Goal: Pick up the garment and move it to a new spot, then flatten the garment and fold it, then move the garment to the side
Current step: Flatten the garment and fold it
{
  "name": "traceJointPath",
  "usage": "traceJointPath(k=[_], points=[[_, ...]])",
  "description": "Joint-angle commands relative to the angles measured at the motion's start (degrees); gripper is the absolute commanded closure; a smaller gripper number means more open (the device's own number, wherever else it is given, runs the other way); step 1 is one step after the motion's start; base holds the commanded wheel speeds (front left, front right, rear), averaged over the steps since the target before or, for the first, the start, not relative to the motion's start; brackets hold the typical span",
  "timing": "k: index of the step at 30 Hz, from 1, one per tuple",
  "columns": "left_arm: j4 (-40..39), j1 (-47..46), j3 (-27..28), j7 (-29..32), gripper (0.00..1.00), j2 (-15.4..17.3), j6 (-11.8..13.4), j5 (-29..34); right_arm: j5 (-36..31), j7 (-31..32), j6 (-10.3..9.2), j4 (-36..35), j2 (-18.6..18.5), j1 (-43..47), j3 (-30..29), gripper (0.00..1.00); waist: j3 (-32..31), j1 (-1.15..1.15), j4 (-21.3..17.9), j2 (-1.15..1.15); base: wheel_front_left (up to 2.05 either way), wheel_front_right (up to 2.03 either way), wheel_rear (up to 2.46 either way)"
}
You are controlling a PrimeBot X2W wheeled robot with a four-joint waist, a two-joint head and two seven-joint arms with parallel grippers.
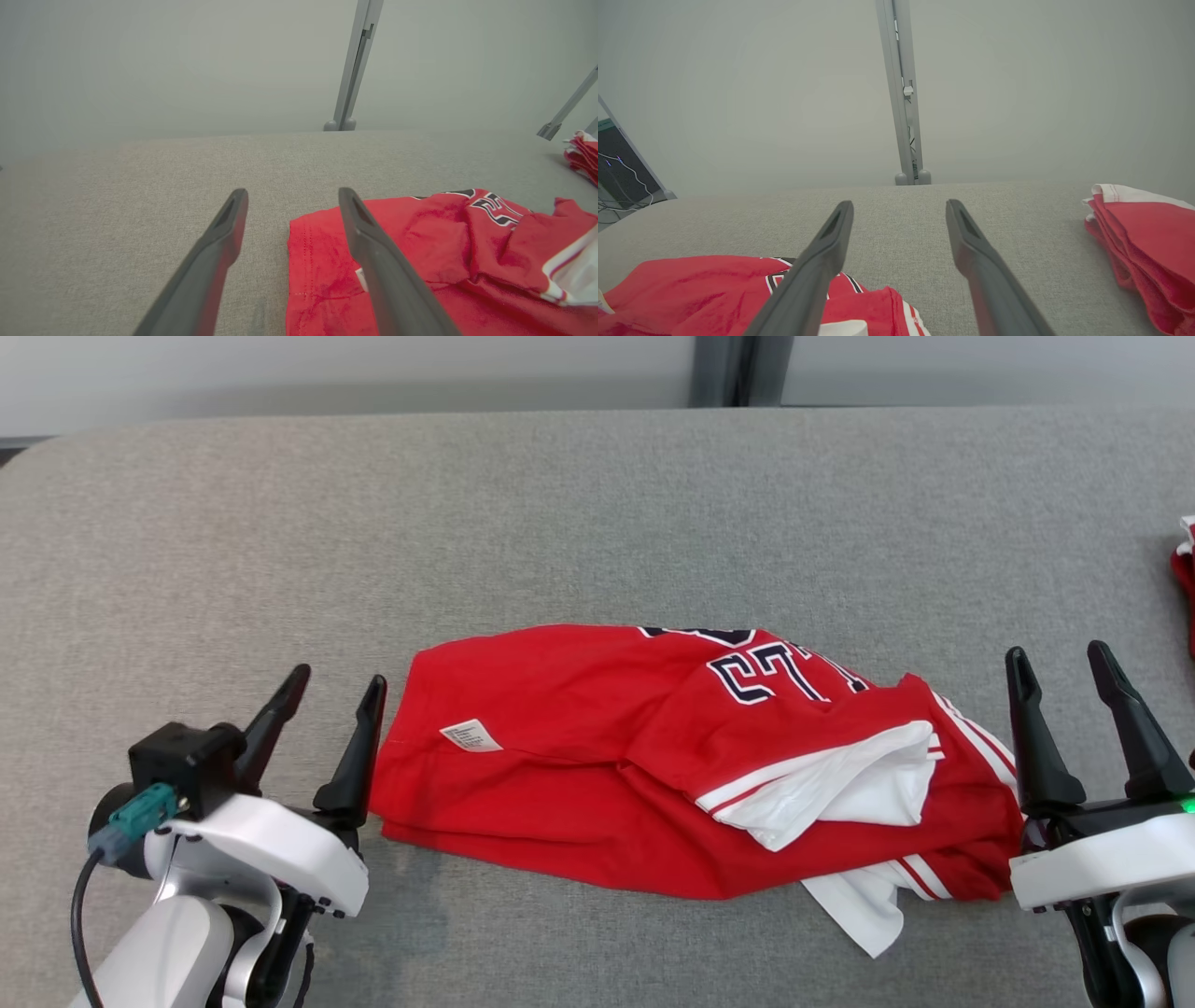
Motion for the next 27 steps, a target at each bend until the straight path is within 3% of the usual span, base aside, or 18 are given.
traceJointPath(k=[1, 10, 20, 21, 22, 23, 27], points=[[1.45, -1.41, -0.52, 1.4, 0.0, -0.02, -1.02, -0.91, -0.16, -0.04, 0.02, -0.2, 0.01, -0.82, 0.02, 0.0, 0.95, 0.0, -0.7, 0.0, 0.0, 0.0, 0.0], [10.57, -3.82, -1.86, 7.73, 0.0, -0.96, -6.0, -6.89, 0.02, -0.64, 0.02, 0.95, 0.43, -1.77, 0.98, 0.0, 3.5, 0.0, -2.44, 0.0, 0.0, 0.0, 0.0], [10.74, -2.77, -2.4, 10.46, 0.02, -0.31, -7.42, -9.26, 0.14, -1.21, 0.02, 1.44, 0.57, -1.96, 0.58, 0.0, 4.24, 0.0, -2.25, 0.0, 0.0, 0.0, 0.0], [10.41, -2.39, -2.42, 10.83, 0.19, -0.36, -7.66, -9.83, 0.26, -1.21, 0.02, 1.43, 0.61, -2.04, 0.61, 0.0, 4.26, 0.0, -2.19, 0.0, 0.0, 0.0, 0.0], [10.05, -2.27, -2.38, 11.1, 0.48, -0.2, -7.75, -9.97, 0.31, -1.14, 0.02, 1.43, 0.63, -2.1, 0.65, 0.0, 4.3, 0.0, -2.17, 0.0, 0.0, 0.0, 0.0], [9.53, -2.0, -2.64, 11.8, 1.0, -0.14, -7.94, -10.47, 0.38, -1.04, 0.02, 1.53, 0.62, -2.13, 0.71, 0.0, 4.29, 0.0, -2.09, 0.0, 0.0, 0.0, 0.0], [8.73, -1.9, -2.72, 12.03, 1.0, 0.31, -7.62, -10.22, 0.54, -0.94, 0.02, 1.59, 0.61, -2.25, 0.81, 0.0, 4.36, 0.0, -2.12, 0.0, 0.0, 0.0, 0.0]])
